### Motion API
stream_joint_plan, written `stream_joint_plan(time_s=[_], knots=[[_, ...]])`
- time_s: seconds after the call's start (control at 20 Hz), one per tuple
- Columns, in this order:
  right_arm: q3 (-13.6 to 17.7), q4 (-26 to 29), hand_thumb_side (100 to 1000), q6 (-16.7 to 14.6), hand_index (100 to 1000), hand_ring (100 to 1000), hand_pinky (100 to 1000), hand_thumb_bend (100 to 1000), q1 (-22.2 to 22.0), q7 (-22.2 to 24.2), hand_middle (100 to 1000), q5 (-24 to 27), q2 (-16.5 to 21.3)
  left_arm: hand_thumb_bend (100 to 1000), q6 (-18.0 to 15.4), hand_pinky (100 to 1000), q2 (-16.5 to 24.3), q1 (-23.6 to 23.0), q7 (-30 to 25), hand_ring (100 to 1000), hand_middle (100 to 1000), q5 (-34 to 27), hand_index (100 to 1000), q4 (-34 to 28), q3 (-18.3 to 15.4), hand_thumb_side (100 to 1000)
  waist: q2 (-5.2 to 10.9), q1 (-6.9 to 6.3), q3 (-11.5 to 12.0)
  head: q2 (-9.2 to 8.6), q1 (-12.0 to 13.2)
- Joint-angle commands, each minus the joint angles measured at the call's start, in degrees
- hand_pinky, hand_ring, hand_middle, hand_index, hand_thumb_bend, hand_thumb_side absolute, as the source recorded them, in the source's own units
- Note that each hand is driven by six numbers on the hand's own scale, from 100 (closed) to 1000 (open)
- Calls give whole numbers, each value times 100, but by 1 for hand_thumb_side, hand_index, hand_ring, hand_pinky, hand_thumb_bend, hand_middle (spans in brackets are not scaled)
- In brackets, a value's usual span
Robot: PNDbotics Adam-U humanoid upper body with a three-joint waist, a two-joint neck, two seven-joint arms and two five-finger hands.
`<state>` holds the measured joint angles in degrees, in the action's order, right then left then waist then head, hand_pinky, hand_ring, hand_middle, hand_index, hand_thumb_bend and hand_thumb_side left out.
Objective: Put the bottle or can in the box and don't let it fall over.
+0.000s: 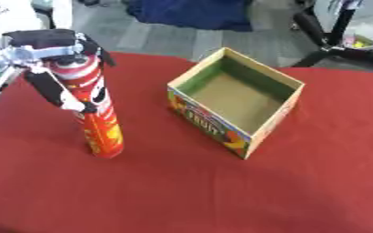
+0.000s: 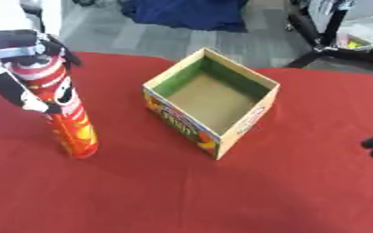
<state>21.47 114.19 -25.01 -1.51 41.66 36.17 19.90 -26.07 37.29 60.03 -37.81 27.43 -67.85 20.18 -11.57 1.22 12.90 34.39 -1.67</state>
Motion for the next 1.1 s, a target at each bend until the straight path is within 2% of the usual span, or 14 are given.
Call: stream_joint_plan(time_s=[0.05,0.3,0.7,0.85,1.1], knots=[[19,40,527,-34,950,597,704,100,43,13,705,64,132,448,-1049,141,134,-17,-956,459,431,119,276,19,48,254,55,4,0,-34,-17],[20,40,526,-18,950,597,703,100,43,-10,703,67,137,390,-1012,118,131,-8,-803,427,377,99,183,23,33,259,62,-5,-1,-27,-18],[19,40,526,13,950,595,703,100,41,-37,701,84,141,387,-959,100,133,-10,-510,408,356,175,157,7,29,278,68,-18,-10,-34,-19],[19,40,526,27,951,596,704,100,43,-37,702,85,141,351,-937,100,126,9,-372,388,330,174,154,-6,28,281,67,-22,-12,-29,-17],[20,40,525,22,952,595,703,100,36,-55,701,105,150,351,-924,100,136,105,-264,355,290,149,149,-33,-25,288,71,-24,-11,-20,-15]])
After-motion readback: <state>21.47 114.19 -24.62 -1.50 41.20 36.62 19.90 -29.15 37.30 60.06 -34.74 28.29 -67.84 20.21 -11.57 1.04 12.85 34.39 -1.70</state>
